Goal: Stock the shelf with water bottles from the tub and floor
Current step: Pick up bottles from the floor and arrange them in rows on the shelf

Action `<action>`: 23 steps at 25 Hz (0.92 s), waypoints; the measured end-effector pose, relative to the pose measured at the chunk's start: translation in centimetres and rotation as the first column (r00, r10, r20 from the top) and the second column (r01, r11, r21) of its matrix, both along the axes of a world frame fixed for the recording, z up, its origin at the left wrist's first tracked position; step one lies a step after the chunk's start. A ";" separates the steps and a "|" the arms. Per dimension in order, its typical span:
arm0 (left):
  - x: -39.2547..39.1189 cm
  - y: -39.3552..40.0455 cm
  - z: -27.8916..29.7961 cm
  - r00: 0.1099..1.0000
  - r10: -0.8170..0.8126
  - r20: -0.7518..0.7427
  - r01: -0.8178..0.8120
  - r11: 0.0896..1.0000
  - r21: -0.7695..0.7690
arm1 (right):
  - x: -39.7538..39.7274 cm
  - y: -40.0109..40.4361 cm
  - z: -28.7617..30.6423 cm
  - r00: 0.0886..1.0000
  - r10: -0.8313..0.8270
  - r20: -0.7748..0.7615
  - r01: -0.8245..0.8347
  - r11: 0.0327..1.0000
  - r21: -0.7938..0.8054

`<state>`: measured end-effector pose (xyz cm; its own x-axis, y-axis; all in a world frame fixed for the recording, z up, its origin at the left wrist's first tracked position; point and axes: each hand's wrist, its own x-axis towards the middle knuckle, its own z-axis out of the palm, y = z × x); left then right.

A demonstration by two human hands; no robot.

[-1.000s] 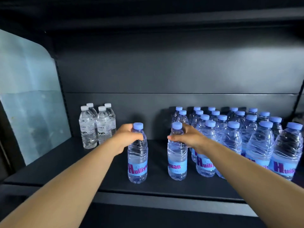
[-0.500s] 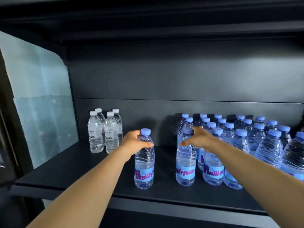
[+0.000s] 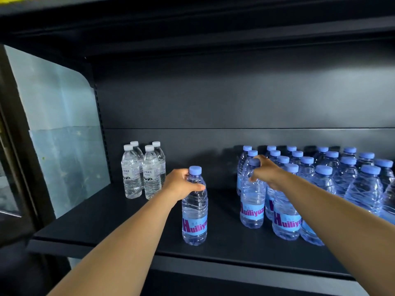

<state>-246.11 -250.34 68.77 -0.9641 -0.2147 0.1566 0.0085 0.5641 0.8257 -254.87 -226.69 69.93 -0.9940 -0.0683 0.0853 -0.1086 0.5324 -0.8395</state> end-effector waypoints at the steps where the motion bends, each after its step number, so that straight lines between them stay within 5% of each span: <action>1: -0.1 -0.2 0.0 1.000 0.002 -0.001 -0.002 1.000 0.004 | 0.0 -0.1 0.2 1.000 0.012 0.009 -0.012 1.000 -0.001; 7: -0.4 -1.2 -0.5 0.999 -0.048 0.018 0.045 0.988 0.145 | -0.4 0.3 0.4 0.994 -0.079 -0.074 0.095 0.965 0.244; 12: 0.0 -1.7 -0.7 0.999 -0.049 0.003 0.047 0.977 0.206 | -0.9 0.4 0.1 0.994 -0.066 -0.088 0.088 0.956 0.278; 23: -0.7 -1.3 -0.5 0.998 -0.061 0.026 0.057 0.988 0.144 | -1.6 0.1 0.0 0.997 -0.076 -0.031 0.078 0.992 0.100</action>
